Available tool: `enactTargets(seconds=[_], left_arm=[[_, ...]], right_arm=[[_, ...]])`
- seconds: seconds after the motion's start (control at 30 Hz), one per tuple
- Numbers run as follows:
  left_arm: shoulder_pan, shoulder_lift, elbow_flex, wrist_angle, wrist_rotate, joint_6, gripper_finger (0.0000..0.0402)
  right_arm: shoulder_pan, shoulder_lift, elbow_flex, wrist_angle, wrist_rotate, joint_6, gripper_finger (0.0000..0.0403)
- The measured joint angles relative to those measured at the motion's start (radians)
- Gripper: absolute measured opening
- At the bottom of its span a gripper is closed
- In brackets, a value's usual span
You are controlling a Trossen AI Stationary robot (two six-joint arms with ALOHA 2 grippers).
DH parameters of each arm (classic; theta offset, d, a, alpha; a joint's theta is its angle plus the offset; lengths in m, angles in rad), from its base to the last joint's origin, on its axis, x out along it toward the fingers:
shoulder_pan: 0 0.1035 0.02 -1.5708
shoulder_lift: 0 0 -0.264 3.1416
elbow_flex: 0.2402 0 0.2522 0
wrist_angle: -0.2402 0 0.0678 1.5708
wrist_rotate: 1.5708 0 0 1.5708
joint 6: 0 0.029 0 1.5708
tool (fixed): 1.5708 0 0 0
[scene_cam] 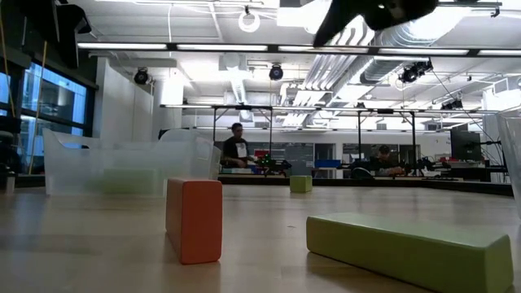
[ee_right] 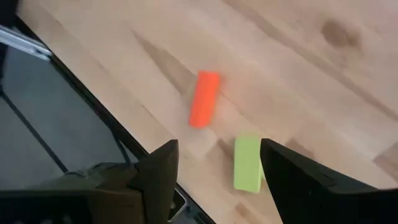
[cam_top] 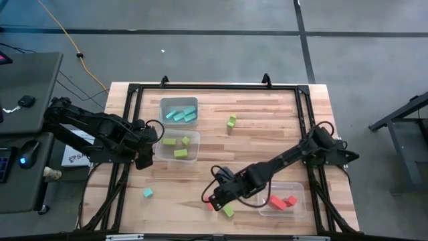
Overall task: Sort & place blocks by color
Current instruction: Put the green block into the left transparent bin
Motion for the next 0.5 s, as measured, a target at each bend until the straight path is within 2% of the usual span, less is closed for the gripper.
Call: enactTargets(seconds=[0.5], left_arm=[[0.0, 0.0, 0.0, 0.002, -0.004, 0.0, 0.0241]], right_arm=[[0.056, 0.105, -0.001, -0.003, -0.069, 0.118, 0.0217]])
